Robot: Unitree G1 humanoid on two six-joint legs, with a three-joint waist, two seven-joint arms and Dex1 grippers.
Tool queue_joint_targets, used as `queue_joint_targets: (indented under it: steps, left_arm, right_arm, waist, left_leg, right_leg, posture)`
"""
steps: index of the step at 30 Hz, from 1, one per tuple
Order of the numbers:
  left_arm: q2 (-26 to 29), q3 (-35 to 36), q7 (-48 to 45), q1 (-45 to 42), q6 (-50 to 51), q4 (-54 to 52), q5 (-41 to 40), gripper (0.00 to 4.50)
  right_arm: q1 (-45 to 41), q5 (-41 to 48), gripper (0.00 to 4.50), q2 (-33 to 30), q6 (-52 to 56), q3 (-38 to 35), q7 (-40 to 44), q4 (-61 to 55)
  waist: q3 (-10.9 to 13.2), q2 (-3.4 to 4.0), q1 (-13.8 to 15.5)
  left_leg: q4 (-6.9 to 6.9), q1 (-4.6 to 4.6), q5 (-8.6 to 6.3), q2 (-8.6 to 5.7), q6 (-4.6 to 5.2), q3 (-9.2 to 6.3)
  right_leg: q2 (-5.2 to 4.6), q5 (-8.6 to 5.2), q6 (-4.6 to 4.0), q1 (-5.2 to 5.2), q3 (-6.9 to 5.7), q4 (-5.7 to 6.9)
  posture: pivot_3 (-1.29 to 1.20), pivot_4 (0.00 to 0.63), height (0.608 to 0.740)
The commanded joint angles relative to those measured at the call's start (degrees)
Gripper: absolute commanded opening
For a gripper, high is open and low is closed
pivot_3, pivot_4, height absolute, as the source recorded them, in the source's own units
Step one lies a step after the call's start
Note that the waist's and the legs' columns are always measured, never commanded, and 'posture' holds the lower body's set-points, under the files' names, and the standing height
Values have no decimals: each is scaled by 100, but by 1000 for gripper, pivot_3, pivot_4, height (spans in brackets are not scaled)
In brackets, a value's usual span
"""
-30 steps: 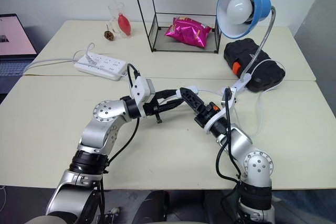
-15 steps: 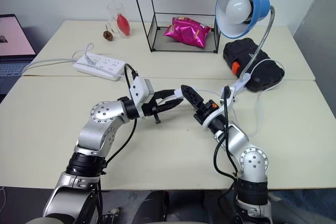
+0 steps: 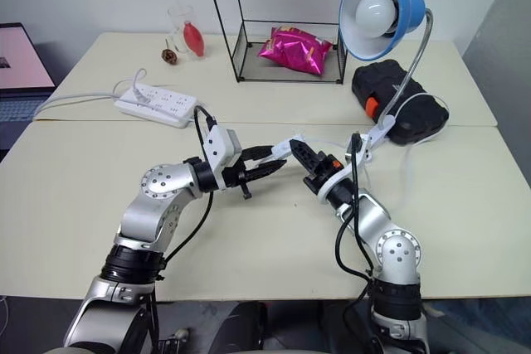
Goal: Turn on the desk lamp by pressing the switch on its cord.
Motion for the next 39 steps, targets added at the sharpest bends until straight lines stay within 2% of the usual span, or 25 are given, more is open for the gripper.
queue_joint_targets:
  steps: [1,6,7,13,31,34,39]
  left_arm:
    - [-25,-66,-50,-58,-78,-354,-84,1014]
    - [-34,-65,-29,-74,-54,-361,-92,1014]
    - [-36,-64,-24,-75,-50,-364,-94,1014]
    - [-79,-25,54,-55,116,-455,-167,1013]
    - [36,-108,184,-159,1232,-941,-325,1012]
    - [98,-167,186,-191,1274,-968,-224,1012]
    - [233,-269,220,-223,1381,-1005,-97,1012]
  right_arm:
    - [-62,-34,382,-18,34,96,63,-44]
    - [-62,-46,382,-31,20,88,67,-61]
    - [-58,-58,1083,-31,10,84,61,-68]
    - [-56,-112,2330,-131,72,79,60,-110]
    - [173,-79,2347,-266,125,121,258,-346]
    - [217,-63,2810,-302,112,132,317,-417]
    - [265,-43,3846,-420,145,110,272,-518]
  waist:
    - [0,0,2]
    - [0,0,0]
    - [0,0,0]
    - [0,1,-1]
    - [1,1,-6]
    - [1,1,-9]
    - [1,2,-17]
  left_leg:
    - [0,-1,0,0,0,1]
    - [-1,-3,0,0,0,2]
    - [-2,-3,0,0,0,2]
    - [-1,-5,0,0,0,2]
    - [-4,-7,0,0,0,2]
    - [-3,-8,0,0,0,2]
    - [-5,-8,0,0,0,2]
  right_leg:
    - [0,0,0,0,0,-1]
    - [-1,0,0,0,2,-6]
    - [0,0,0,-1,2,-6]
    - [-1,0,0,-1,2,-6]
    - [0,-1,1,-2,1,-11]
    - [-1,-1,2,-2,2,-13]
    - [0,-1,2,-3,2,-14]
  posture:
    - [0,150,740]
    - [0,150,740]
    - [0,150,740]
    - [0,150,740]
    - [0,150,740]
    - [0,150,740]
    - [0,150,740]
